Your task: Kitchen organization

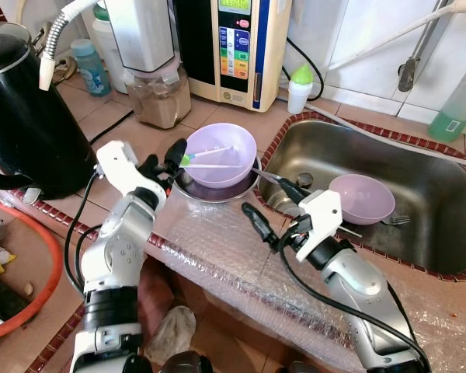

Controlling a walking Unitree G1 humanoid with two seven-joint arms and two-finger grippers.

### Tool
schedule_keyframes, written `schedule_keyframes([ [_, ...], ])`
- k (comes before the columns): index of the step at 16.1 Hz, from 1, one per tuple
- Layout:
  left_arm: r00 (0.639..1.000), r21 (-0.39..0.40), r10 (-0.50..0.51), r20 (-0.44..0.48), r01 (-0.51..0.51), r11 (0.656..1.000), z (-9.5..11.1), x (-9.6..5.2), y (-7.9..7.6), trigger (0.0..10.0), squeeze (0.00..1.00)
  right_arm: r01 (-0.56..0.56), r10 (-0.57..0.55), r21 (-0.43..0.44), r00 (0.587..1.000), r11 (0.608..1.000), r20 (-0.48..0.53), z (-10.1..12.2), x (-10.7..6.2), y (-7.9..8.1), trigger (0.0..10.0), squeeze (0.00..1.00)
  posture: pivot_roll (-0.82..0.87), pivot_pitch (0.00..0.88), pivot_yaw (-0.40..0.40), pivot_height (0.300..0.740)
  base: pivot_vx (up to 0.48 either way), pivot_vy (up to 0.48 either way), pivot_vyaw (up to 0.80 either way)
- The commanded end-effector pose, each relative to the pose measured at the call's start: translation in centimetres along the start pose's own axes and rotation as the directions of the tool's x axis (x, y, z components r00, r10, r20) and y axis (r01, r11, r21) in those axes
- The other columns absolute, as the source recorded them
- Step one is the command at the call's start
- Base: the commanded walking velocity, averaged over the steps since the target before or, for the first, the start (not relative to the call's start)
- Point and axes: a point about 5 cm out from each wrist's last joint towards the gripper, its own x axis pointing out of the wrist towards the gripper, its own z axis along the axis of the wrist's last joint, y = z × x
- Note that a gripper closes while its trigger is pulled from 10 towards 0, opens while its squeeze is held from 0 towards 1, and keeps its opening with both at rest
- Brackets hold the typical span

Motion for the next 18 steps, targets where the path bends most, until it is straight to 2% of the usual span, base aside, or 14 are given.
schedule_keyframes([
  [1, 1.000, -0.011, 0.002, -0.011, -0.003, 1.000, 0.2, 0.2, 0.2, 0.0, 0.00, -0.012, 0.012, -0.005, 1.000, 1.000, 0.007, 0.4, 0.2, 0.0, 10.0, 0.00, -0.06, 0.000, 0.070, 0.740, 0.000, 0.000, 0.00],
  [4, 1.000, -0.016, 0.023, -0.004, -0.023, 1.000, 0.5, 0.1, 0.2, 0.0, 0.00, -0.012, 0.012, -0.003, 1.000, 1.000, 0.003, 0.2, 0.0, 0.2, 10.0, 0.00, -0.06, 0.000, 0.073, 0.740, 0.000, 0.000, 0.00],
  [7, 0.999, -0.016, 0.032, -0.019, -0.032, 0.999, 0.8, -0.1, 0.0, 0.0, 0.00, -0.061, 0.061, 0.019, 0.998, 0.998, -0.004, 0.1, 0.0, 0.7, 10.0, 0.00, -0.05, 0.001, 0.077, 0.740, 0.000, 0.000, 0.00],
  [16, 0.999, -0.038, 0.026, -0.032, -0.027, 0.999, 0.9, -0.4, -0.7, 0.0, 0.00, -0.072, 0.072, 0.017, 0.997, 0.997, -0.008, 0.0, 0.6, 0.6, 10.0, 0.00, -0.03, 0.011, 0.090, 0.740, 0.000, 0.000, 0.00],
  [18, 0.999, -0.048, 0.026, -0.045, -0.028, 0.998, 0.4, -0.8, -1.0, 0.0, 0.00, -0.066, 0.066, 0.020, 0.998, 0.998, -0.009, -0.1, 0.4, 0.4, 10.0, 0.00, -0.03, 0.025, 0.082, 0.740, 0.000, 0.000, 0.00],
])
